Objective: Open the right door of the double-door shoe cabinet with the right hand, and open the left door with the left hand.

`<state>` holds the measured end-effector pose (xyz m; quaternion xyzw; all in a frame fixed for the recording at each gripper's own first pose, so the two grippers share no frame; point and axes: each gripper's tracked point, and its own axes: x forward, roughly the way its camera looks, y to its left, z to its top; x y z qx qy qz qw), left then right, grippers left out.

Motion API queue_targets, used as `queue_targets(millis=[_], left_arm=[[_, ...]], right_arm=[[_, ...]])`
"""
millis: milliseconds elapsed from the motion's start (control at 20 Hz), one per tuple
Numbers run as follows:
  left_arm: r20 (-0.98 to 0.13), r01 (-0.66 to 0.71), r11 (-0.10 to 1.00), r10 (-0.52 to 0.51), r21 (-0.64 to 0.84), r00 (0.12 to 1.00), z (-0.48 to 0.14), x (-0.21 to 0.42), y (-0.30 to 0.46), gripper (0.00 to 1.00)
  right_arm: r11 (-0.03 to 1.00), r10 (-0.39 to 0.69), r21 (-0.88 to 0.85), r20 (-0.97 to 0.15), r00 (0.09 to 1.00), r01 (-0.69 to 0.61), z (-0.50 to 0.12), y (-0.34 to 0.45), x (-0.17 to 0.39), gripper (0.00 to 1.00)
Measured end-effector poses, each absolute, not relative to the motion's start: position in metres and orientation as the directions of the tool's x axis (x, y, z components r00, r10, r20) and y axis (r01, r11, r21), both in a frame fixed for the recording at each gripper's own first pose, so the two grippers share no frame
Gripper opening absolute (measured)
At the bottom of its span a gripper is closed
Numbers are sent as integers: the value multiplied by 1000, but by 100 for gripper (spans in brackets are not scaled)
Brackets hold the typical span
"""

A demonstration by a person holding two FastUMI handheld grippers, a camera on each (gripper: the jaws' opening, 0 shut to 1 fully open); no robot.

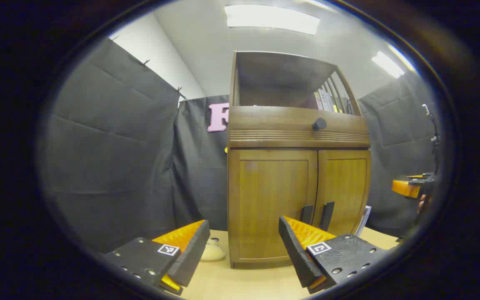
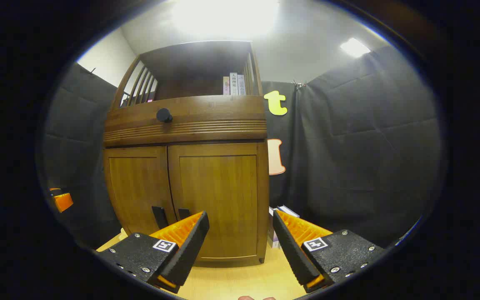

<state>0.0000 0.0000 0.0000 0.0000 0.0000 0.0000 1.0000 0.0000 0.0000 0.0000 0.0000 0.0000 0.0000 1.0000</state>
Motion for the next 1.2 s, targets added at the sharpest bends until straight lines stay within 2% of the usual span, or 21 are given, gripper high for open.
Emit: queue_targets(millis=[250,650,700,1200], left_arm=[[-10,28,1000,-28,9,1000,-5,1,0,100],[-49,0,999,-1,-35,999,-13,5,2,100],[-51,-6,999,4,-35,999,-13,6,2,95],[-101,-17,999,14,-37,995,-31,10,1,95]], right_arm=[[1000,24,-4,-13,1000,-24,-4,7,2,96],[998,61,-19,-24,998,-61,-12,20,3,96],[998,64,-17,-28,998,-64,-13,20,4,95],[993,122,2,-64,991,-122,-28,45,24,96]])
